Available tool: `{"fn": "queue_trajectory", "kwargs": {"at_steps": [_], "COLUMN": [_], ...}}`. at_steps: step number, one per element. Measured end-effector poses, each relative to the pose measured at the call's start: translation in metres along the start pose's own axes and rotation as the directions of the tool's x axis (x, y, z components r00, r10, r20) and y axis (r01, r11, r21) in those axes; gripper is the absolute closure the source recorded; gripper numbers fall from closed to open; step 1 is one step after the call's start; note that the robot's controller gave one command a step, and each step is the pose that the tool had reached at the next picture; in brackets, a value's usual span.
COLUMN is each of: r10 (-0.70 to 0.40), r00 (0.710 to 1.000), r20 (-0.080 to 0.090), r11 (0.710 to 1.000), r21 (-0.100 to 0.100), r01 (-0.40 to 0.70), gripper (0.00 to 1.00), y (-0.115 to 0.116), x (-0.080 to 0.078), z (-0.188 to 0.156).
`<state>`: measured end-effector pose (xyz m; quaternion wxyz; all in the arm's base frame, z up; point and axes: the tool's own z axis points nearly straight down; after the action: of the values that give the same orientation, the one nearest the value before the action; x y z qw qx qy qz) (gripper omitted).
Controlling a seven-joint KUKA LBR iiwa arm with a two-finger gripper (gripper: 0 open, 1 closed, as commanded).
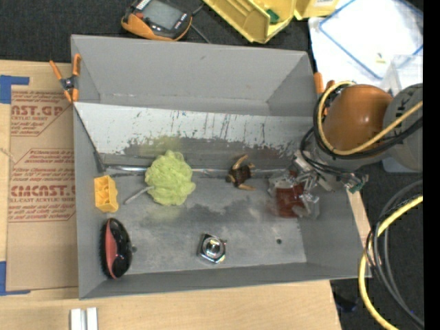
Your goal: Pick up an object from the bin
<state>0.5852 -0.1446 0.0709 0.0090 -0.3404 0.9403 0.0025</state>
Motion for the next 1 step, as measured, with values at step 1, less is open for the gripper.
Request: {"fn": "queue_trajectory", "kwargs": {"at_steps": [1], "r10": [0.000], "r00": [1.000], "r20": [0.000], "r11": [1.000], "r21": [-0.001], "r01": [0.000], "gripper": [1.00], "y": [0.0001], "x": [0.0001], "z": [0.0000]}}
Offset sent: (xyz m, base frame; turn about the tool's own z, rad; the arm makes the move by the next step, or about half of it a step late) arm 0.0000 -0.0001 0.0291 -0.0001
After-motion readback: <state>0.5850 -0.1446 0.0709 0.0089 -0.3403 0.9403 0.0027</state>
